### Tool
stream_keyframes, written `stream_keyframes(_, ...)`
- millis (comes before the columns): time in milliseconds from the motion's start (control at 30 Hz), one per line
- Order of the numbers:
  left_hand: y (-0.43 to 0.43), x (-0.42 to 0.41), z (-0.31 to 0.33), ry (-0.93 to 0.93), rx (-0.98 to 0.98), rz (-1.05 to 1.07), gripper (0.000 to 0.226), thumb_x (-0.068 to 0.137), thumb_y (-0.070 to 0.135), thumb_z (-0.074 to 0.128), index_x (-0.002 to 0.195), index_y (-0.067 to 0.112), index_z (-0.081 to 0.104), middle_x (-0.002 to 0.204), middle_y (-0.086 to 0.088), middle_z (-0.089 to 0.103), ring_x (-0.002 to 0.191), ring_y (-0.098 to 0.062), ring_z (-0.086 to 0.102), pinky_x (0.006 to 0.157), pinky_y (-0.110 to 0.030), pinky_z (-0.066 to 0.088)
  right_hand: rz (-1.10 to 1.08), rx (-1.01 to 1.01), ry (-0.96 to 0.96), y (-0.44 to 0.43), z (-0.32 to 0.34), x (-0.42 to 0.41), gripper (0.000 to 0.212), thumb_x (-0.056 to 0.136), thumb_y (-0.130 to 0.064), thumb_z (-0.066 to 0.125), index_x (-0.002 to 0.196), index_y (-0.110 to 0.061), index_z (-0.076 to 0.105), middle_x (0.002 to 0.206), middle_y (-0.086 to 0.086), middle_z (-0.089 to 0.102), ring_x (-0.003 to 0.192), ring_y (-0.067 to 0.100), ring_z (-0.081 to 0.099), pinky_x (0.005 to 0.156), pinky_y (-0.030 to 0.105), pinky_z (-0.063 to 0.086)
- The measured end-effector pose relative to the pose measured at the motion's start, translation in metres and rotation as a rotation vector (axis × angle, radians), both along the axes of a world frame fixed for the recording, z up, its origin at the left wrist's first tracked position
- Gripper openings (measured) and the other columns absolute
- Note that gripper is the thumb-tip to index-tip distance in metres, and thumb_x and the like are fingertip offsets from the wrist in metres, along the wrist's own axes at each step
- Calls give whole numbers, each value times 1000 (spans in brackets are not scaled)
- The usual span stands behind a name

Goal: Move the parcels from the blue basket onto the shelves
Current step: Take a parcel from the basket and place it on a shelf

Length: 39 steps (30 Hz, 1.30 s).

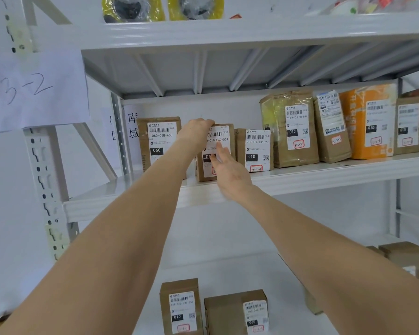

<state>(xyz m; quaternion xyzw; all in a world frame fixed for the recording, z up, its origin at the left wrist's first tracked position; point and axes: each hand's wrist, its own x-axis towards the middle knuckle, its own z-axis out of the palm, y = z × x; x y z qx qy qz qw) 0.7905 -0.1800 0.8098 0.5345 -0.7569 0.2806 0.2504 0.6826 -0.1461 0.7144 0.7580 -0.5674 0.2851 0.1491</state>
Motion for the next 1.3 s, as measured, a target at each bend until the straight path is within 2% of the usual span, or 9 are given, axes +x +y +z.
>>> stream_keyframes(267,-22,-1,-2,17,-12,-2,58,88,-3,53,140,16,40,129,-11,54,119,-29,50,94,-38,45,-15,-19,57,-23,2,-1,57,95,6,34,150,-9,29,162,1,-9,149,24,8,112,43,33)
stream_keyframes(533,-32,-2,-5,42,-9,-25,57,88,-4,54,140,13,39,130,-11,53,120,-29,49,97,-38,44,-11,15,28,-36,7,1,57,94,3,40,149,-12,33,163,0,-6,142,29,29,109,41,36)
stream_keyframes(633,-32,-2,-5,48,1,-30,60,87,-5,53,142,13,36,133,-11,50,124,-30,46,100,-39,42,-7,4,23,-35,8,0,55,95,1,41,148,-12,35,163,0,-5,143,26,27,109,39,35)
stream_keyframes(700,-31,-2,-4,54,22,-33,63,87,-5,52,144,13,33,138,-10,46,128,-29,42,101,-39,41,-6,-14,19,-34,8,-1,52,95,0,41,146,-12,38,162,1,-1,144,22,25,108,36,35)
stream_keyframes(800,-28,-1,-3,53,59,-42,69,87,-2,53,148,16,27,148,-8,36,137,-26,31,107,-41,38,-26,-37,-29,-30,7,0,48,95,-2,42,142,-14,43,158,4,13,135,26,37,101,37,40)
stream_keyframes(900,-16,-8,-3,94,22,-47,67,88,0,53,148,18,29,152,-6,30,140,-23,26,106,-42,38,-91,-89,-100,-25,5,-7,52,92,-2,47,142,-15,41,151,7,25,129,29,41,95,40,45)
stream_keyframes(1067,2,-51,-16,99,-63,-174,55,92,1,46,144,14,35,145,-8,37,134,-25,34,100,-42,40,-256,-163,-135,-12,-2,-38,48,93,-9,49,140,-18,42,143,7,34,126,27,39,93,38,42)
stream_keyframes(1167,11,-91,-36,105,-42,-295,54,91,-2,45,142,13,38,141,-8,40,129,-27,40,95,-40,42,-369,-199,-230,-1,-12,-71,47,93,-13,51,139,-19,44,140,7,38,126,27,39,98,38,40)
stream_keyframes(1300,25,-157,-76,102,26,-467,52,90,-1,44,140,13,41,140,-8,40,127,-27,41,95,-41,42,-571,-173,-386,18,-42,-132,43,92,-8,50,134,-15,47,137,8,39,126,27,38,95,38,40)
